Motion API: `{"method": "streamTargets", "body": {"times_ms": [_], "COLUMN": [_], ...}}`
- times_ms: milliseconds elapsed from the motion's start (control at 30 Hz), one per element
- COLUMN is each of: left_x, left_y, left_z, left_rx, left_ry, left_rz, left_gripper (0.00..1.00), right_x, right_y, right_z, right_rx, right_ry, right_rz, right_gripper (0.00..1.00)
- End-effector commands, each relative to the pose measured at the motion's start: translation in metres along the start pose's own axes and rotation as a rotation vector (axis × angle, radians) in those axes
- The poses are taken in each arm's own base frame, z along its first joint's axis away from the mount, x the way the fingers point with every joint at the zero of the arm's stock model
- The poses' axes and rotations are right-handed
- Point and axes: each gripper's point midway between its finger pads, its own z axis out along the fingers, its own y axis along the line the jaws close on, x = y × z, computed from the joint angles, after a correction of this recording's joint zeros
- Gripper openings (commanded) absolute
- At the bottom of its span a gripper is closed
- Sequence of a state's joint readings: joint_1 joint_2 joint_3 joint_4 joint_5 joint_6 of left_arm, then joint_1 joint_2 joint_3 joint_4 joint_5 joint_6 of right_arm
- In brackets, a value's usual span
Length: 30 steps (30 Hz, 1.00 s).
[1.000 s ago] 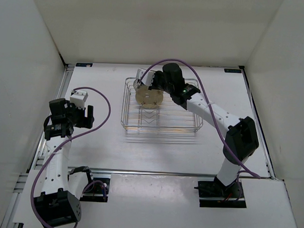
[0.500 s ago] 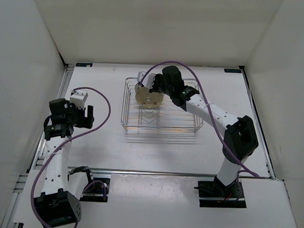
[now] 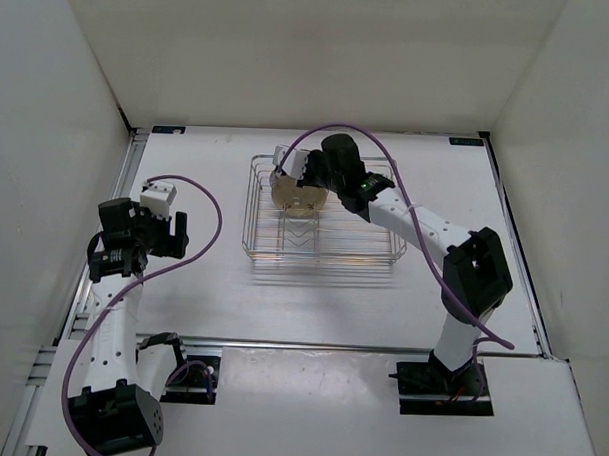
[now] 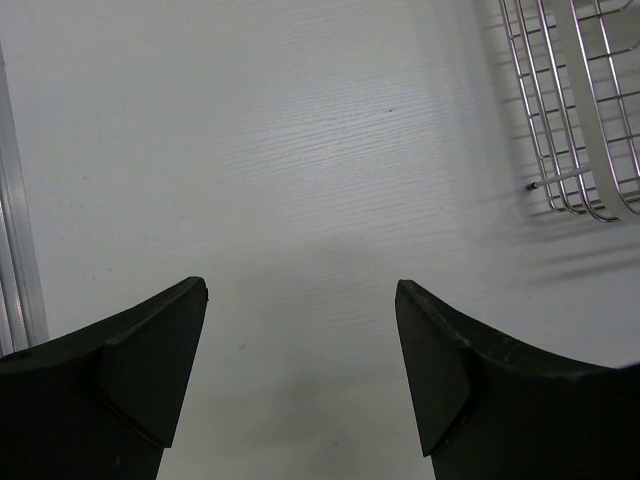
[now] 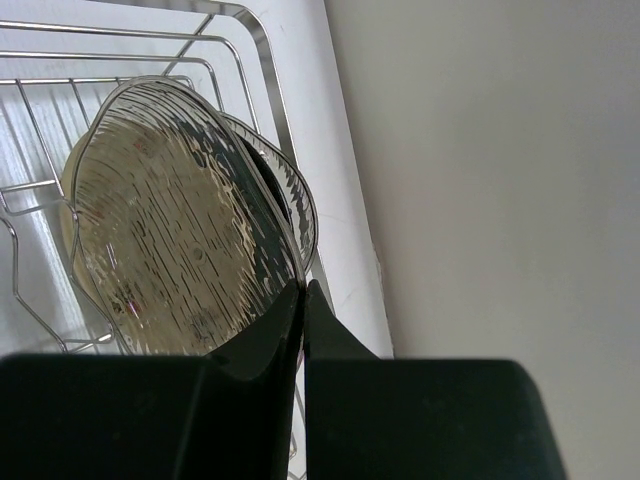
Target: Load the plates into the dish rack
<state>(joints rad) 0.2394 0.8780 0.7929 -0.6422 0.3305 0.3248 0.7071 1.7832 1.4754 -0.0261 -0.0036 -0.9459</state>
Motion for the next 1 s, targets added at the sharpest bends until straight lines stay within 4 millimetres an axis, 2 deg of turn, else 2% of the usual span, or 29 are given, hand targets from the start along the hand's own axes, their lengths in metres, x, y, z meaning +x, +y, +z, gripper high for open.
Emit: {"method": "streamTargets", "body": {"times_ms": [0,100,267,400,433,567,600,667,867,967], "left_x": [-0.002,-0.002,-0.002,-0.002,-0.002,-0.002,-0.002,-0.002,-0.004,-0.004], "left_y": [-0.002,-0.002,-0.002,-0.002,-0.002,-0.002,-0.002,-0.002,-0.002,-0.002], "left_z": [-0.005,-0.005,-0.005,-0.005,-0.005,-0.005,-0.005,-0.005,-0.006,-0.006], "left_rx": [0.005,0.005,0.005,0.005,0.005,0.005,0.005,0.005,0.003,0.003], "left_ry": [-0.018,-0.018,-0.018,-0.018,-0.018,-0.018,-0.018,-0.018,-0.027,-0.027], "left_rz": [0.011,0.011,0.011,0.011,0.011,0.011,0.011,0.011,0.014,0.014], "left_gripper": [0.87,0.87,0.87,0.87,0.87,0.87,0.87,0.87,0.87,0.87], "right_x": [-0.014,-0.009,-0.009,0.0,-0.001,-0.003,-0.007,-0.003,-0.004,-0.01], "right_y": [-0.021,-0.014,-0.013,0.0,0.009,0.007,0.01,0.015,0.019,0.027], "right_z": [-0.001,0.0,-0.005,-0.008,-0.007,-0.012,-0.012,-0.012,-0.012,-0.011], "right_rx": [0.067,0.053,0.05,0.022,0.005,0.012,0.006,-0.008,-0.014,-0.033], "right_ry": [-0.047,-0.037,-0.035,-0.014,-0.014,-0.019,-0.026,-0.015,-0.007,-0.014], "right_rz": [0.01,0.02,0.03,0.043,0.04,0.04,0.036,0.037,0.034,0.028], "right_gripper": [0.0,0.0,0.0,0.0,0.0,0.0,0.0,0.0,0.0,0.0]}}
